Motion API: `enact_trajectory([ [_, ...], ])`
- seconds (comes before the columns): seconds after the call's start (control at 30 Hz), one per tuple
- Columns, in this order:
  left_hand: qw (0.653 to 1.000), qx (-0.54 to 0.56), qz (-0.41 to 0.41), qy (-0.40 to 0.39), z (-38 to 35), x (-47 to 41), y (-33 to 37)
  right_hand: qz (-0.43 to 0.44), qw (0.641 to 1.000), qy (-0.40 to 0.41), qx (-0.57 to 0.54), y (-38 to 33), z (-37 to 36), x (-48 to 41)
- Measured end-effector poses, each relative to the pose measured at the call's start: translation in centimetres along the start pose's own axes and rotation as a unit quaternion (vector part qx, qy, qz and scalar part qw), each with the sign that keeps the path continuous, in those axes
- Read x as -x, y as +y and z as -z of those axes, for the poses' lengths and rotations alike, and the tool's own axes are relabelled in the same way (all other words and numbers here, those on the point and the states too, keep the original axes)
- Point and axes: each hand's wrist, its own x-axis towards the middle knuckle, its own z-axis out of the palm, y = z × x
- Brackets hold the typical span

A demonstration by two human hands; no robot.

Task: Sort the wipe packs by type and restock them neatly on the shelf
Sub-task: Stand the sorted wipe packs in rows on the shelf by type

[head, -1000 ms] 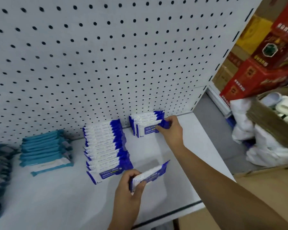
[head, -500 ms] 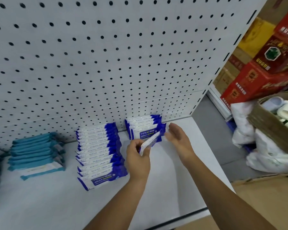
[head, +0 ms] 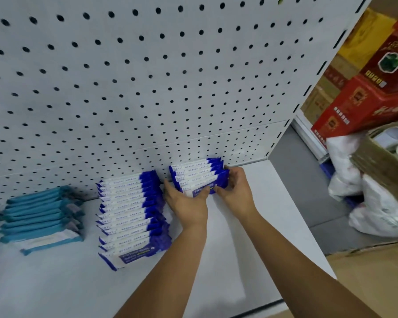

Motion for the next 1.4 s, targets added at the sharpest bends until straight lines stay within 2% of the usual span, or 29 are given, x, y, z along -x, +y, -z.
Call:
enact_trajectory([
  [0.1, 0.999, -0.022, -0.017, -0.038, -0.3, -1.2, 0.6, 0.007, 0.999, -0.037, -0.004, -0.2, 0.1, -0.9],
  [0.2, 0.997, 0.014, -0.022, -0.075, -0.4, -1.8, -0.2, 0.004, 0.997, -0.078, 0.023, -0.2, -0.3, -1.4],
  [0.3, 0.993, 0.061, -0.017, -0.098, -0.8, -1.4, -0.1, 0.018, 0.997, -0.065, 0.036, 0.1, -1.0, -1.3],
  [0.43, 0.987, 0.081, -0.026, -0.133, -0.6, -1.2, 0.0, 0.010, 0.999, -0.035, -0.001, 0.2, -1.4, -0.9],
  [0.67, 0.981, 0.048, -0.017, -0.190, -0.1, -2.0, 0.2, 0.004, 0.997, -0.077, 0.000, -1.1, -0.4, -1.6],
  [0.87, 0.979, 0.045, -0.023, -0.196, -0.3, -2.1, 1.4, 0.030, 0.999, -0.033, 0.027, -0.7, -0.7, -0.2],
  [1.0, 0.978, 0.042, -0.059, -0.195, 0.4, -1.4, 1.1, 0.040, 0.999, -0.015, 0.020, -0.6, -0.2, -0.5],
  [1.2, 0.980, -0.025, -0.087, -0.179, 0.4, -1.9, 0.1, 0.009, 0.998, -0.044, 0.043, -0.5, 0.6, -1.5],
  [1.4, 0.979, 0.048, -0.066, -0.186, 0.5, -1.8, 0.8, 0.003, 0.999, -0.047, 0.019, -2.2, 1.9, -0.8],
])
